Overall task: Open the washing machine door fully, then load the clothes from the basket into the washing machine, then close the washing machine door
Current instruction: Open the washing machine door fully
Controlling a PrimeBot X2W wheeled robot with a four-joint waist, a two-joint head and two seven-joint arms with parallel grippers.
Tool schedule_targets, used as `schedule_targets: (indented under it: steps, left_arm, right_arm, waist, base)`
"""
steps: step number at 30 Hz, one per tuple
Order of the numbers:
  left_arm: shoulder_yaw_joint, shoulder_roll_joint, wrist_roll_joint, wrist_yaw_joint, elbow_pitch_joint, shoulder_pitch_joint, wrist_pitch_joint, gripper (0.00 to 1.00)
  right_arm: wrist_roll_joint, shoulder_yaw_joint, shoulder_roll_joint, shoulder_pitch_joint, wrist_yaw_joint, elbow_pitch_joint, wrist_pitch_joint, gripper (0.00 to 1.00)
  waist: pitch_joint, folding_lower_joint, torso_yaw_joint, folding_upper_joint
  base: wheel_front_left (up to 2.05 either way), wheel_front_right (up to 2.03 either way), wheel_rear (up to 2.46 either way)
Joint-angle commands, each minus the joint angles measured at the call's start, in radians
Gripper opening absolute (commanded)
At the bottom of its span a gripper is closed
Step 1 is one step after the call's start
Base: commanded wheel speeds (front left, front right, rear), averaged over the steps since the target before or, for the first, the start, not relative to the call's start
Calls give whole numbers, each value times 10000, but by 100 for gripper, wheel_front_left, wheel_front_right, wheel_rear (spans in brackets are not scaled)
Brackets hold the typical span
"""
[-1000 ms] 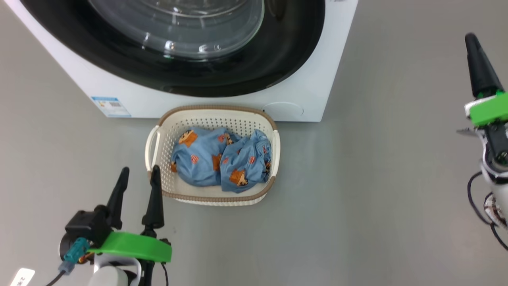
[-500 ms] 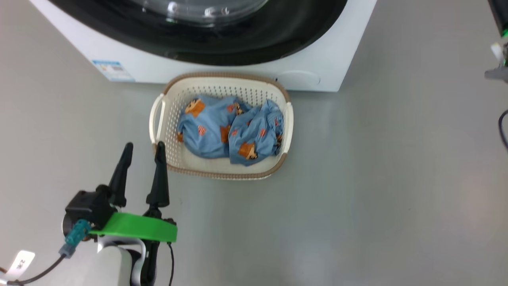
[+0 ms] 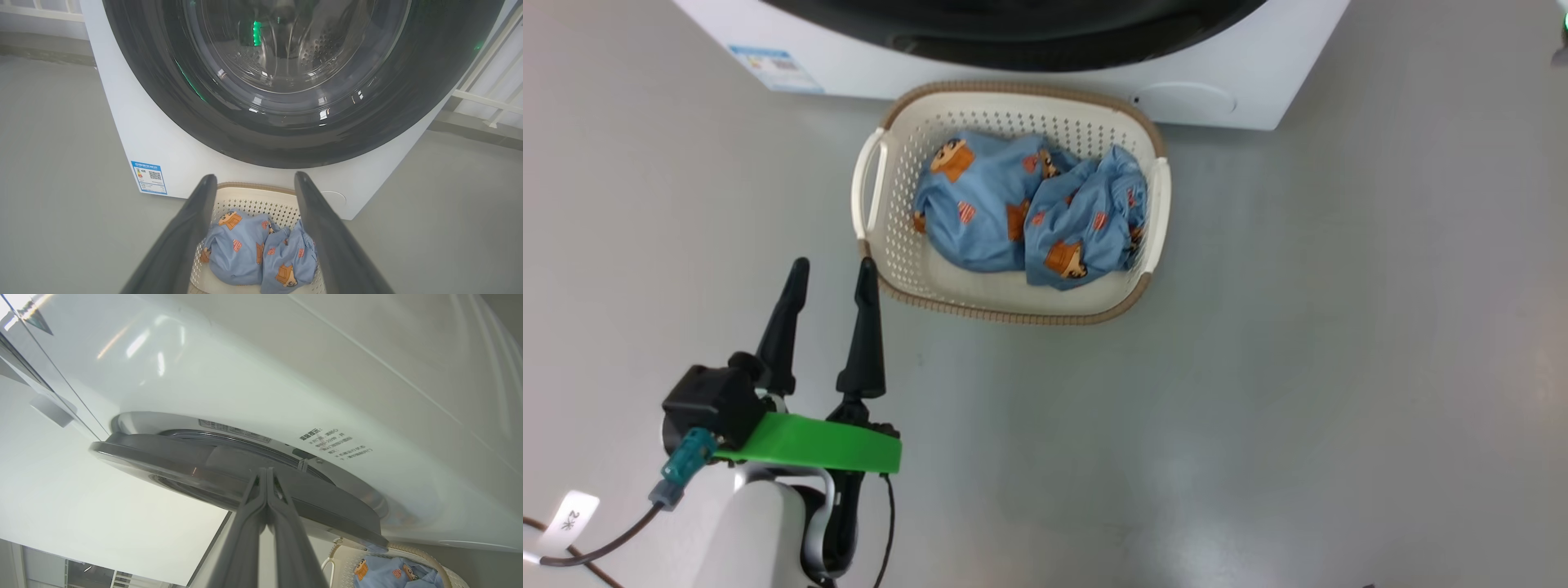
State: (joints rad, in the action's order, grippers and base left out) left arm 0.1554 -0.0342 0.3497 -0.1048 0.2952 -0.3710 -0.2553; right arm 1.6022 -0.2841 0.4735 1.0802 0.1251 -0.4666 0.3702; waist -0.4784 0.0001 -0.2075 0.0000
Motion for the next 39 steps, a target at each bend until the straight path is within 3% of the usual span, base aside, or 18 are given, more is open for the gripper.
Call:
schedule_targets:
  steps: [1, 14, 23, 39]
  left_arm:
    - [-197, -166, 156, -27, -313, -135, -65, 100]
    - [423, -162, 923, 333, -484, -266, -65, 100]
    - [708, -161, 1207, 486, -546, -333, -65, 100]
    - [481, -160, 1128, 528, -289, 9, -65, 100]
  right_arm:
    - [-26, -92, 44, 320, 56, 141, 253, 0]
    - [-196, -437, 37, 2069, 56, -533, 1390, 0]
    - [363, -301, -476, 3021, 56, -1191, 2094, 0]
    - [411, -720, -755, 1674, 56, -1251, 2984, 0]
  waist:
    - [-294, -1, -199, 0]
    - [-1018, -1, -727, 0]
    - [-1190, -1, -995, 0]
    - [-123, -1, -861, 0]
  base:
    - [0, 0, 0]
    - [0, 0, 0]
    - [0, 0, 0]
    - [0, 0, 0]
